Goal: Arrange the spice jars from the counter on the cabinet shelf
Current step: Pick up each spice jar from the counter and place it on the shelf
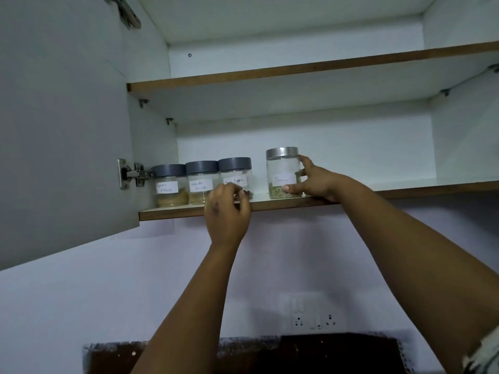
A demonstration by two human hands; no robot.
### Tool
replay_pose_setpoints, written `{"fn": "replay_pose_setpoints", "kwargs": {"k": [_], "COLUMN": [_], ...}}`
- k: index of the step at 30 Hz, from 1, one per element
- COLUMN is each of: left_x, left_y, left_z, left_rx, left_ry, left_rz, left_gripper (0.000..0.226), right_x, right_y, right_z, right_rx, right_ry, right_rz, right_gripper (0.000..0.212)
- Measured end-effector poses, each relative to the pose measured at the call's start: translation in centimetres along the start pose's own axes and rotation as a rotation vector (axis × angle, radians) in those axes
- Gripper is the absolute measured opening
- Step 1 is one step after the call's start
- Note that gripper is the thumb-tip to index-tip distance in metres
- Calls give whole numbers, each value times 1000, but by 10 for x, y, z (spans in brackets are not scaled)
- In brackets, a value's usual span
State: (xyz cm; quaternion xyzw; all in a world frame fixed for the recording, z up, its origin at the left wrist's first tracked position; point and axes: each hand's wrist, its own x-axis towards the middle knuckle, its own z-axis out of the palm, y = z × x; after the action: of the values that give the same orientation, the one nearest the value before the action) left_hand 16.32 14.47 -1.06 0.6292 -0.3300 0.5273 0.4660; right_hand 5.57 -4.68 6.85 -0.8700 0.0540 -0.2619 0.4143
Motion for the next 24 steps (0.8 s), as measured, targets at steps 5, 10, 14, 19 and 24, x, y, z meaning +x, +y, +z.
{"fn": "replay_pose_setpoints", "kwargs": {"k": [5, 10, 14, 19, 24], "left_x": [-9, -9, -9, -10, -11], "left_y": [-31, -44, -45, -49, -50], "left_z": [23, 33, 36, 36, 34], "left_rx": [247, 261, 261, 285, 282], "left_ry": [84, 156, 191, 185, 171], "left_rz": [140, 222, 225, 257, 268], "left_gripper": [22, 27, 27, 30, 28], "right_x": [29, 52, 61, 61, 59], "right_y": [-5, -1, 2, 5, 5], "right_z": [11, 28, 29, 27, 26], "right_rx": [-111, -156, -213, -200, -203], "right_ry": [-38, -11, -15, -28, -29], "right_rz": [68, 75, 71, 51, 51], "right_gripper": [109, 111, 110, 108, 105]}}
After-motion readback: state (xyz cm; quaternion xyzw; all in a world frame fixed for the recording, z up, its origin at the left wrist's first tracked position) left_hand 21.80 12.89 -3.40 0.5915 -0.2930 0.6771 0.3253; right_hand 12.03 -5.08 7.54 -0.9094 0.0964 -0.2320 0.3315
